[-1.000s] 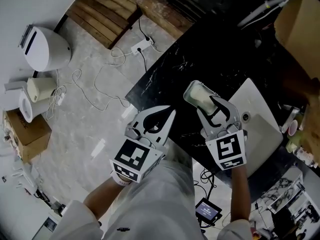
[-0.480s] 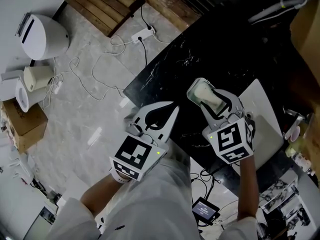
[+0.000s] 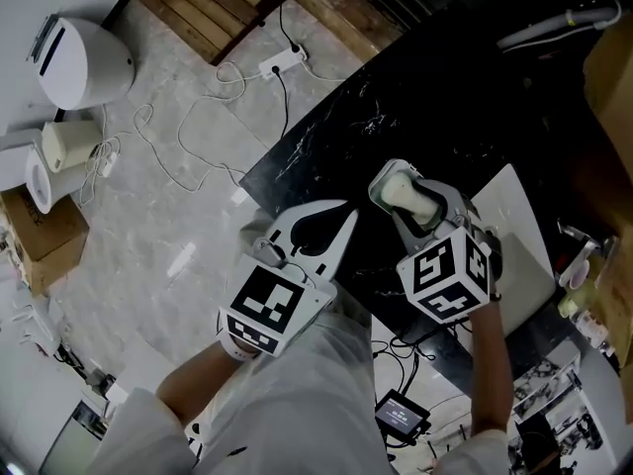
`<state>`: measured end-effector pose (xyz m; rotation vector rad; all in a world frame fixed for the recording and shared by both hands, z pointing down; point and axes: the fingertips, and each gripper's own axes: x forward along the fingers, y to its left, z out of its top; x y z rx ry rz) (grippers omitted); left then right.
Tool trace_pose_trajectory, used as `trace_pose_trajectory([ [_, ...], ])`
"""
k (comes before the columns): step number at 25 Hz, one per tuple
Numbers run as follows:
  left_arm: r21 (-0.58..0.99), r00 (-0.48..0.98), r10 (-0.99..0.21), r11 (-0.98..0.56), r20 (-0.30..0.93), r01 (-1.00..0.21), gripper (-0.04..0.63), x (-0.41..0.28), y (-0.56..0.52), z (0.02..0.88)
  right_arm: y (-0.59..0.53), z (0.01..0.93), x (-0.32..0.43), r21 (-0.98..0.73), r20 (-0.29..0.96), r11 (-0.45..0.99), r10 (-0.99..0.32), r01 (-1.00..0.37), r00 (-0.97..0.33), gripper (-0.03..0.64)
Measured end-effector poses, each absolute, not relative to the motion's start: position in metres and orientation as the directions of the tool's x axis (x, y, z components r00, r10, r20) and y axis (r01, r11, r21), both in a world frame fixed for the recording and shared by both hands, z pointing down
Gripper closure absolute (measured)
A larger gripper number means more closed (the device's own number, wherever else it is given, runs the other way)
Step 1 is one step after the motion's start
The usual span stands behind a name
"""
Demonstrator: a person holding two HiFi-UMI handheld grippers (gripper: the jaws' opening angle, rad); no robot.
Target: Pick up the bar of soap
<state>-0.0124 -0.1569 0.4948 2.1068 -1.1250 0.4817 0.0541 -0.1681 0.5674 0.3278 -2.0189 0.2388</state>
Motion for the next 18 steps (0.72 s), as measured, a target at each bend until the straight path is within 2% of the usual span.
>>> trace_pose_trajectory([
  [6, 0.402, 0.555, -0.578, -0.382, 0.598, -0.832, 0.589, -0.015, -0.161, 0.498, -0.164, 0.577, 0.051, -0.075, 0.947, 0.959, -0.017, -0.272, -0.32, 0.419],
  [10, 0.411, 0.557, -0.581, -0.376, 0.594, -0.831, 0.589, -0.014, -0.162, 0.498, -0.164, 0.58, 0.051, -0.077, 0.969, 0.957, 0.005, -0.28, -0.248, 0.42],
  [13, 0.421, 0.56, -0.579, -0.371, 0.592, -0.828, 0.589, -0.015, -0.162, 0.497, -0.166, 0.58, 0.048, -0.067, 0.973, 0.954, -0.002, -0.292, -0.229, 0.419],
  [18, 0.414, 0.555, -0.581, -0.371, 0.595, -0.831, 0.589, -0.022, -0.16, 0.496, -0.17, 0.577, 0.047, -0.012, 0.956, 0.945, -0.085, -0.327, -0.281, 0.42],
])
